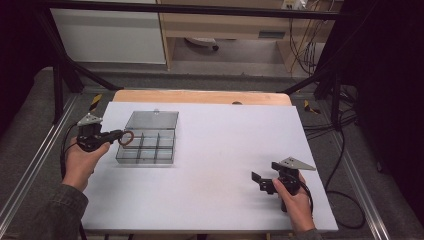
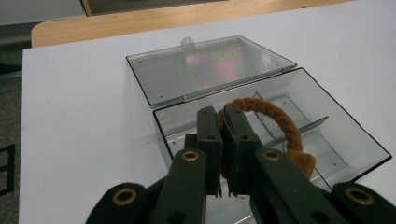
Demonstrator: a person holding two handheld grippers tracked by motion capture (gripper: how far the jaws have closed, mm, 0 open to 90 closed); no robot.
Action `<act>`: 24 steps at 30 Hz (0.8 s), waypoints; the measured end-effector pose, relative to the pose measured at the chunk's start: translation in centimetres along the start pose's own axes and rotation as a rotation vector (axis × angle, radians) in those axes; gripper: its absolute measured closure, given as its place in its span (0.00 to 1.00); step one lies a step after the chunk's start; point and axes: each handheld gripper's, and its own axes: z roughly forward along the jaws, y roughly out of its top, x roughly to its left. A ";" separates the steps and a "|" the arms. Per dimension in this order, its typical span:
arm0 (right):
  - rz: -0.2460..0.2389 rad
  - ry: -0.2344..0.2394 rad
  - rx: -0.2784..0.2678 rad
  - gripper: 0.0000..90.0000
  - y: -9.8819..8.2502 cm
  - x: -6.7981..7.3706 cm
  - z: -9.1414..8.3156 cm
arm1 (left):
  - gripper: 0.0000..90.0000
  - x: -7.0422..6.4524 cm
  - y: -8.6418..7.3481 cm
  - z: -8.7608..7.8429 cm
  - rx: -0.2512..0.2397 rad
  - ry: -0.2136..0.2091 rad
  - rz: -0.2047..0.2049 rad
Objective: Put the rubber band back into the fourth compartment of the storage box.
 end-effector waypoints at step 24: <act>0.008 -0.005 -0.004 0.03 0.0 0.0 -0.1 | 0.95 1.1 -0.4 0.2 0.028 0.026 -0.008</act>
